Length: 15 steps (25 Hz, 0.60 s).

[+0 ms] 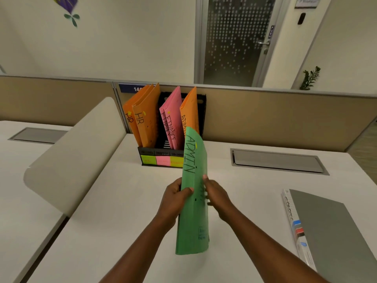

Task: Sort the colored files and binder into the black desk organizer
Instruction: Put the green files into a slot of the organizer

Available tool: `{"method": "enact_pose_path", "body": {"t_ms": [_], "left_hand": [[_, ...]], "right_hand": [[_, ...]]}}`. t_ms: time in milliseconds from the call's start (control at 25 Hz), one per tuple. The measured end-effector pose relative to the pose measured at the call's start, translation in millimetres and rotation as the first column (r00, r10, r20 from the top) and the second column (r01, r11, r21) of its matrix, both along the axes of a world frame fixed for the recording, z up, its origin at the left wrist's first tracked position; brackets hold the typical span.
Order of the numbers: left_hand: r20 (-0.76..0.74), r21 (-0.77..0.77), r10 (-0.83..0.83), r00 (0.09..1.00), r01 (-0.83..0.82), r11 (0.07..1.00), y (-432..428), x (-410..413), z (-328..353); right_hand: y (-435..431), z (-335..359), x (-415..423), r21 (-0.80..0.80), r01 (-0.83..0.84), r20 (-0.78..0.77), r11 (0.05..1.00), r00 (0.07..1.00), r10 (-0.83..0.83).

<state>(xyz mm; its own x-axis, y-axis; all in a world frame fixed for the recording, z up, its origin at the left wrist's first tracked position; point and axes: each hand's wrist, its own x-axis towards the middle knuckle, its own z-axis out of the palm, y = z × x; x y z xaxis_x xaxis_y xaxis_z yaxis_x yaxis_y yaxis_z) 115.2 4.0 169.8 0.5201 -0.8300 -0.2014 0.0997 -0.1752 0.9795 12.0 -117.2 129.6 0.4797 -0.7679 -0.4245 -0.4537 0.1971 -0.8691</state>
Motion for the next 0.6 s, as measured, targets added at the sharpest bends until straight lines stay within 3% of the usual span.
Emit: {"method": "enact_pose_path", "body": {"t_ms": [320,600], "left_hand": [[0.214,-0.161,0.004,0.977,0.031,0.987,-63,54,49],[0.424,-0.202,0.078,0.902,0.010,0.979,-163,103,59]], "right_hand": [[-84,141,84,-0.173,-0.092,0.246,0.981,0.960,0.133],[-156,211,131,-0.310,-0.082,0.234,0.947,0.959,0.160]]}}
